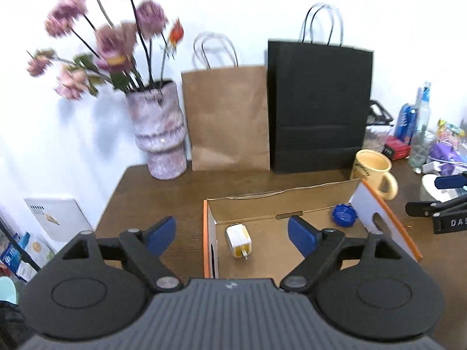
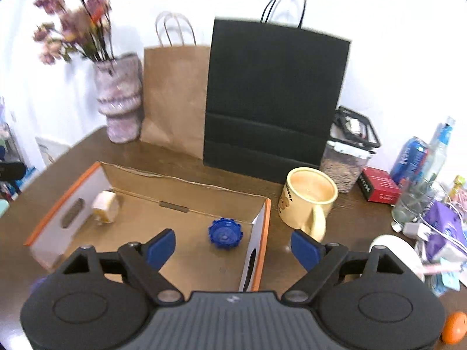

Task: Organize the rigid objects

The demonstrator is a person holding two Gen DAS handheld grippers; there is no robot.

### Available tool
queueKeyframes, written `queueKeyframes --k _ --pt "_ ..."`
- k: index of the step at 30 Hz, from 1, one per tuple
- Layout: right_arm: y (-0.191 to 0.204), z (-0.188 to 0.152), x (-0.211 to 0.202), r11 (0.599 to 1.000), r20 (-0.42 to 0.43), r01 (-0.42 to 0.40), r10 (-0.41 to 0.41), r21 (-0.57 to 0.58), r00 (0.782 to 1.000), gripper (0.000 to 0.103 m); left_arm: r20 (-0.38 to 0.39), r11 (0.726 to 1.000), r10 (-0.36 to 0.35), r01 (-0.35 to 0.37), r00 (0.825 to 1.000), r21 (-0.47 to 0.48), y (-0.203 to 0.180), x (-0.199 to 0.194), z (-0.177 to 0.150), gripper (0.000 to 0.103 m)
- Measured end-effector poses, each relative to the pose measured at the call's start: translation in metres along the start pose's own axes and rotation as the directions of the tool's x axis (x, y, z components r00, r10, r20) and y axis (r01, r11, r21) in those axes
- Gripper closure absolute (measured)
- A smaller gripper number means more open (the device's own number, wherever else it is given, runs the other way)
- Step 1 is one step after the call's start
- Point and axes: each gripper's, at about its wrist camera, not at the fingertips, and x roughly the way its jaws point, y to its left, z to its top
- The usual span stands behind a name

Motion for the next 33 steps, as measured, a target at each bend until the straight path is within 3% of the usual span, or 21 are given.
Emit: queueKeyframes --k 5,8,12,16,18,21,26,30,33 --pt "0.003 -0.04 -0.074 0.992 0.143 -0.099 0.087 0.077 0.986 0.011 0.148 1.0 -0.013 0.013 0.989 -0.004 -0.005 -0.076 -0.043 0.005" --pt "0.014 -0.073 -0.116 0.995 0.224 -0.08 0.063 0.068 0.973 0.01 0.248 1.0 -0.005 0.006 0.969 -0.004 -0.011 -0.124 -0.08 0.005" --pt "0.038 -0.124 -0.171 0.999 0.346 -0.036 0.029 0.014 0.938 0.007 0.359 0.999 -0.006 0.017 0.933 -0.028 -0.019 -0.185 -0.136 0.002" --pt "0.059 -0.188 -0.225 0.999 0.463 -0.038 0.032 0.003 0.886 0.0 0.472 0.999 -0.026 0.045 0.881 -0.028 -0.027 -0.246 -0.198 0.0" --pt "0.068 -0.221 -0.248 1.0 0.508 -0.01 0.008 0.001 0.861 0.0 0.502 0.999 -0.008 0.029 0.865 -0.033 -0.029 -0.268 -0.227 0.0" --pt "0.081 -0.263 -0.273 1.0 0.542 0.0 -0.011 0.02 0.84 0.0 0.496 0.996 0.056 -0.017 0.866 -0.083 -0.033 -0.293 -0.263 0.0" --pt "0.096 -0.315 -0.302 0.998 0.541 -0.023 -0.014 0.062 0.841 0.0 0.514 0.99 0.129 -0.081 0.848 -0.115 -0.042 -0.325 -0.308 0.0" --pt "0.116 -0.353 -0.317 0.997 0.564 -0.011 -0.031 0.07 0.825 0.0 0.482 0.993 0.081 -0.031 0.873 -0.11 -0.051 -0.334 -0.331 0.0" --pt "0.128 -0.369 -0.32 0.997 0.558 -0.024 -0.024 0.079 0.83 0.0 0.459 0.991 0.087 -0.031 0.884 -0.127 -0.058 -0.335 -0.344 0.0"
